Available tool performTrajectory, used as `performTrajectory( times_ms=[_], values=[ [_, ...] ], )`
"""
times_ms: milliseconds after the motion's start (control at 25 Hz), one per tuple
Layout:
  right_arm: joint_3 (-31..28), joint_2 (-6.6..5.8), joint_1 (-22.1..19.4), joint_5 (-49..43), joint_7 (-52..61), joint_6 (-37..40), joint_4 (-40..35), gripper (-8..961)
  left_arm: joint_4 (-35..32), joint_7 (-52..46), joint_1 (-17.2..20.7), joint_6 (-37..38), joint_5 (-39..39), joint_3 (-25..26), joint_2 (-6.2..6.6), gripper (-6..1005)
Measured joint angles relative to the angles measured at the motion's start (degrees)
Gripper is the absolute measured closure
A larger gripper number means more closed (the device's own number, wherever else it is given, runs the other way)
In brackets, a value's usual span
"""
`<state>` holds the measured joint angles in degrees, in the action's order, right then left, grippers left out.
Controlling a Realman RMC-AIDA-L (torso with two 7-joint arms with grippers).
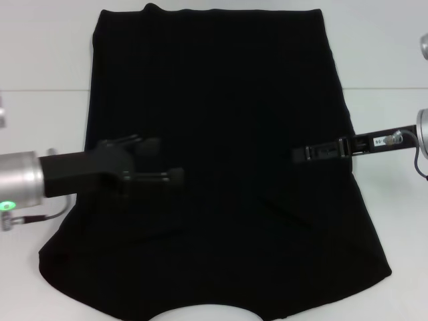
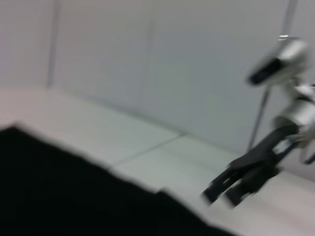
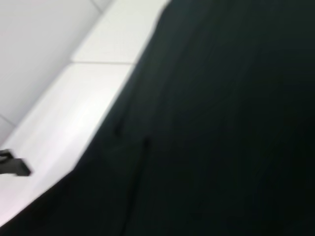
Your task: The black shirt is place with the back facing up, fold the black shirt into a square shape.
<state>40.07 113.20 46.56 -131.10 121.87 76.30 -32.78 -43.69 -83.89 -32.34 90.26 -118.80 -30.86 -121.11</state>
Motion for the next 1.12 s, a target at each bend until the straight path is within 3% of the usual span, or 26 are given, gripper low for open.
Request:
performTrajectory(
  times_ms=[120,320,600,1120],
  values=[
    [0.0,0.5,-1.6,3.5,-4.6,0.1,0.1,208,-4.8,-8.1,1.8,0.1,-4.5,1.9,0.33,112],
    [0.4,1.39,-2.0,4.9,-8.3,-1.3,0.9,42,-12.7,-17.3,4.8,0.4,-12.6,5.3,-0.35,124],
    [0.8,1.64,-0.5,4.7,-8.7,-3.8,1.0,39,-18.9,-23.8,7.8,0.9,-21.1,8.1,-1.36,141],
    [0.3,1.04,0.0,5.0,-8.2,-4.0,0.9,38,-18.5,-25.8,7.9,2.2,-28.2,8.3,-1.57,172]
  ],
)
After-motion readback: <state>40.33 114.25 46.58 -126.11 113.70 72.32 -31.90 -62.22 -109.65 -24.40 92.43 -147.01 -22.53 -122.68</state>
